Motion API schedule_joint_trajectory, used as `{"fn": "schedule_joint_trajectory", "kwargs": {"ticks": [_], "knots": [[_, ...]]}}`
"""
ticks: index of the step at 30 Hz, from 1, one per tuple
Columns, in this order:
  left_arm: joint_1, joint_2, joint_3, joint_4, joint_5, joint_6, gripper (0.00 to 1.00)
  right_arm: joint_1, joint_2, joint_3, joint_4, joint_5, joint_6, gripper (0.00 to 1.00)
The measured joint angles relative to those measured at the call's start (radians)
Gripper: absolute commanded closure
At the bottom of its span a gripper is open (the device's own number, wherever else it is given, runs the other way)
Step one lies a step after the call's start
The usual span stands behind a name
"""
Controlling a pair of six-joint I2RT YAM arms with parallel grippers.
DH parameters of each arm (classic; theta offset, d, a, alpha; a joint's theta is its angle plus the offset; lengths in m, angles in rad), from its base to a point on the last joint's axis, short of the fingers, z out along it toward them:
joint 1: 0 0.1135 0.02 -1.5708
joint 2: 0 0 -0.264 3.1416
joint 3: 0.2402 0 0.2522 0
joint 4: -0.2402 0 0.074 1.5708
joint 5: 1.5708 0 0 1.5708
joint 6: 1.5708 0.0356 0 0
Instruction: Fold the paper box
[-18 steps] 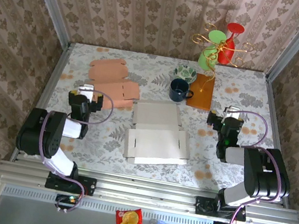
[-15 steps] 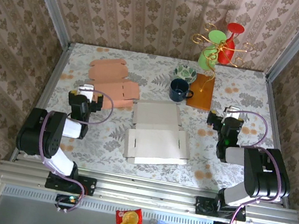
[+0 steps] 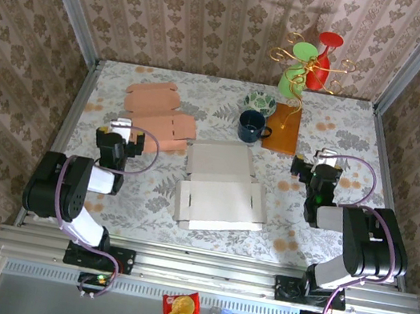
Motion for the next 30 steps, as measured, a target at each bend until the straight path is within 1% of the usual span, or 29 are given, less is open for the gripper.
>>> {"fn": "schedule_joint_trajectory", "kwargs": {"ticks": [1, 3, 6, 8, 9, 10, 12, 13, 15, 16, 17, 18, 19, 20, 21, 22, 23, 24, 26, 30], "knots": [[-0.010, -0.009, -0.014, 0.013, -0.017, 0.004, 0.00, 0.003, -0.015, -0.005, -0.002, 0.002, -0.002, 0.00], [-0.051, -0.051, -0.051, 0.022, -0.086, 0.023, 0.00, 0.016, -0.074, -0.018, -0.029, 0.024, -0.006, 0.00], [-0.175, -0.181, -0.061, -0.019, -0.195, 0.085, 0.00, 0.051, -0.243, -0.016, -0.125, 0.083, -0.006, 0.00], [-0.259, -0.289, -0.012, -0.109, -0.261, 0.100, 0.00, 0.092, -0.375, 0.034, -0.244, 0.137, 0.002, 0.00], [-0.283, -0.332, 0.031, -0.182, -0.285, 0.080, 0.00, 0.111, -0.420, 0.083, -0.315, 0.160, 0.024, 0.00], [-0.299, -0.381, 0.111, -0.317, -0.302, 0.025, 0.00, 0.129, -0.455, 0.159, -0.415, 0.180, 0.070, 0.00], [-0.288, -0.440, 0.291, -0.576, -0.268, -0.124, 0.00, 0.137, -0.483, 0.359, -0.649, 0.163, 0.221, 0.00], [-0.259, -0.458, 0.362, -0.657, -0.215, -0.216, 0.00, 0.127, -0.486, 0.459, -0.754, 0.140, 0.312, 0.00], [-0.162, -0.476, 0.438, -0.763, -0.066, -0.433, 0.07, 0.090, -0.499, 0.570, -0.869, 0.049, 0.452, 0.00], [-0.121, -0.475, 0.455, -0.814, -0.008, -0.534, 0.08, 0.076, -0.504, 0.597, -0.924, -0.002, 0.512, 0.02], [-0.101, -0.462, 0.468, -0.879, 0.034, -0.624, 0.09, 0.073, -0.502, 0.623, -1.000, -0.031, 0.565, 0.09], [-0.111, -0.449, 0.477, -0.943, 0.063, -0.692, 0.10, 0.080, -0.489, 0.646, -1.076, -0.050, 0.605, 0.15], [-0.147, -0.422, 0.482, -1.019, 0.090, -0.772, 0.14, 0.103, -0.470, 0.667, -1.152, -0.072, 0.642, 0.20], [-0.199, -0.401, 0.481, -1.098, 0.115, -0.847, 0.19, 0.127, -0.446, 0.677, -1.212, -0.100, 0.681, 0.25], [-0.249, -0.390, 0.478, -1.167, 0.134, -0.912, 0.23, 0.145, -0.428, 0.675, -1.251, -0.127, 0.704, 0.29], [-0.309, -0.388, 0.468, -1.229, 0.158, -0.996, 0.29, 0.165, -0.412, 0.663, -1.294, -0.166, 0.735, 0.31], [-0.365, -0.397, 0.447, -1.274, 0.182, -1.080, 0.38, 0.182, -0.405, 0.637, -1.316, -0.211, 0.768, 0.33], [-0.408, -0.410, 0.420, -1.296, 0.203, -1.151, 0.40, 0.194, -0.405, 0.604, -1.328, -0.249, 0.795, 0.35], [-0.505, -0.454, 0.335, -1.334, 0.241, -1.323, 0.41, 0.219, -0.406, 0.522, -1.331, -0.326, 0.848, 0.37], [-0.689, -0.520, 0.197, -1.376, 0.251, -1.617, 0.39, 0.266, -0.386, 0.407, -1.324, -0.442, 0.924, 0.38]]}}
